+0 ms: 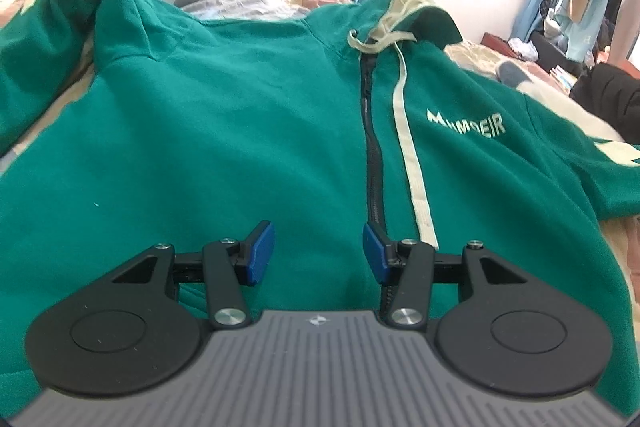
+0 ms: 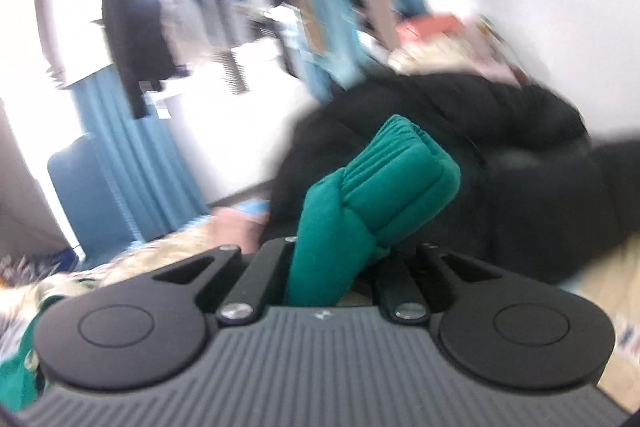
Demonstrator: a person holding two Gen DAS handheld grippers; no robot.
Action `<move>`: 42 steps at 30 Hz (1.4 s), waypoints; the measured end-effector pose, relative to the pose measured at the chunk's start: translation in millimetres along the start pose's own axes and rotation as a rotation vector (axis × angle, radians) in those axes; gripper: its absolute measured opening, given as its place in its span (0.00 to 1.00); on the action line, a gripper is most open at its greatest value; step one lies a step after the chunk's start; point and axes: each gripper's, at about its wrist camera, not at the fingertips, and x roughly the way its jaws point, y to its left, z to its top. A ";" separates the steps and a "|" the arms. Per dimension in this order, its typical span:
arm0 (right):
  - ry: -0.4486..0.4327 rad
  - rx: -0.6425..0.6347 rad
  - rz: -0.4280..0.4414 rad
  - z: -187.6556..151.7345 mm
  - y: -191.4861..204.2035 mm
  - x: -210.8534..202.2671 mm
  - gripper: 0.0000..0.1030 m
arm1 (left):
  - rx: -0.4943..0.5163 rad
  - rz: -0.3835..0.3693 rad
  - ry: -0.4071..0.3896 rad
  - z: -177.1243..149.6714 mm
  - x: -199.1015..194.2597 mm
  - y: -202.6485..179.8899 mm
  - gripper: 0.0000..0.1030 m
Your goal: Fold large clothes
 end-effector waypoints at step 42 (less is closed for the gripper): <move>0.517 -0.682 0.847 -303.3 389.1 -223.2 0.68 | -0.454 -0.074 -0.308 28.2 -77.7 163.7 0.54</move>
